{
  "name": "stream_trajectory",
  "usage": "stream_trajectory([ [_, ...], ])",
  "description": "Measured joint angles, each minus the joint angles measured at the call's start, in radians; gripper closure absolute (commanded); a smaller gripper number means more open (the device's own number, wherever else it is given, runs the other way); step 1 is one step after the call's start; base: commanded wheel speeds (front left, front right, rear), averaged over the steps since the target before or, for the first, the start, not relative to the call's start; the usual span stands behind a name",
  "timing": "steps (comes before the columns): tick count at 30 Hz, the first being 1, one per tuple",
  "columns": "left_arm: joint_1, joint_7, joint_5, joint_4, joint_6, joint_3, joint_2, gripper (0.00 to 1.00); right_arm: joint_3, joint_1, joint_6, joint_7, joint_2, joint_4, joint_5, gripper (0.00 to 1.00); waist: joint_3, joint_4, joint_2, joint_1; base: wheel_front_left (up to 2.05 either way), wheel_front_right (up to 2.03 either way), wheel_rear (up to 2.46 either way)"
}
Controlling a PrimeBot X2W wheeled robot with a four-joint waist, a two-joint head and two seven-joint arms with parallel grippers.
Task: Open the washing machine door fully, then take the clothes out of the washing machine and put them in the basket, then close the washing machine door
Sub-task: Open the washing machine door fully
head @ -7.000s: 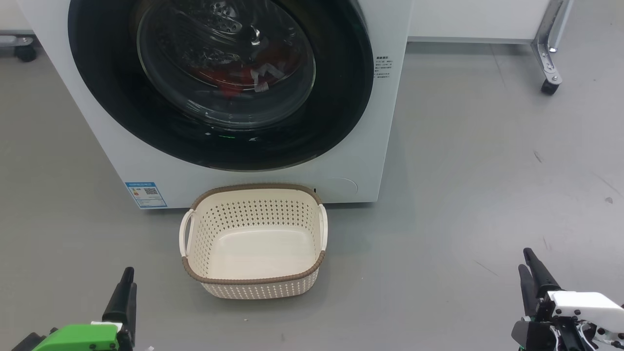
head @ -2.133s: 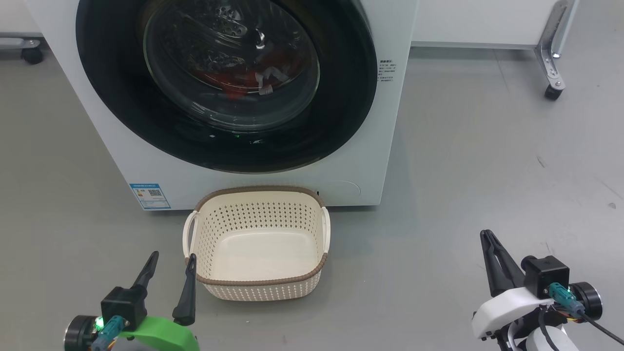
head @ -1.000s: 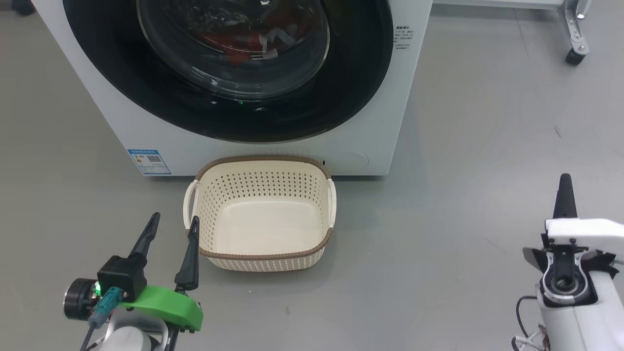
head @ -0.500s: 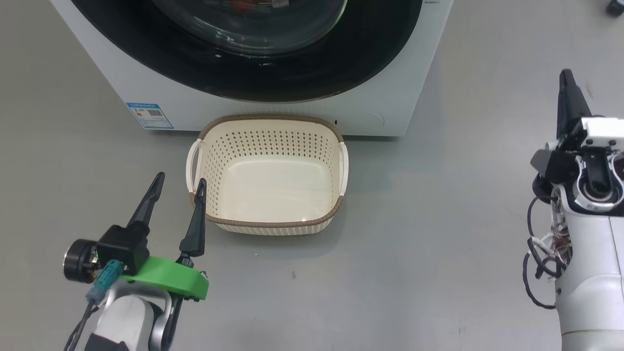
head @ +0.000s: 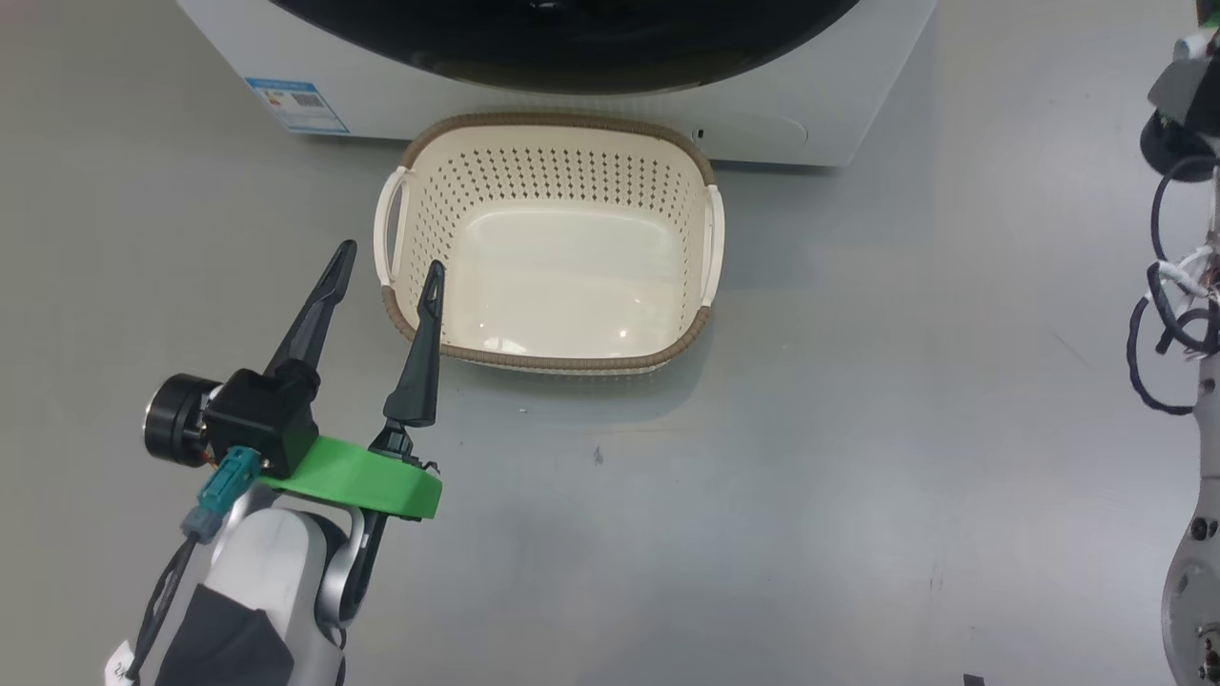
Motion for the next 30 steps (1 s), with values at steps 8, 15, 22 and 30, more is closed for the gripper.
stream_trajectory([
  [8, -0.045, 0.000, 0.016, -0.010, -0.019, -0.017, -0.014, 0.00, 0.043, -0.140, -0.033, 0.078, -0.041, 0.017, -0.002, 1.00, 0.083, 0.037, 0.0000, 0.0000, 0.00, 0.00, 0.00],
  [15, -0.076, 0.000, 0.016, -0.005, -0.033, -0.033, -0.029, 0.00, 0.083, -0.238, -0.063, 0.137, -0.078, 0.055, -0.022, 1.00, 0.132, 0.078, 0.0000, 0.0001, 0.00, 0.00, 0.00],
  [22, -0.092, 0.000, 0.016, 0.005, -0.041, -0.042, -0.040, 0.00, 0.115, -0.315, -0.071, 0.177, -0.083, 0.100, -0.032, 1.00, 0.164, 0.120, 0.0000, 0.0000, 0.00, 0.00, 0.00],
  [30, -0.100, 0.000, 0.016, 0.013, -0.043, -0.041, -0.047, 0.00, 0.124, -0.369, -0.079, 0.206, -0.090, 0.156, -0.032, 1.00, 0.183, 0.154, 0.0000, 0.0001, 0.00, 0.00, 0.00],
])
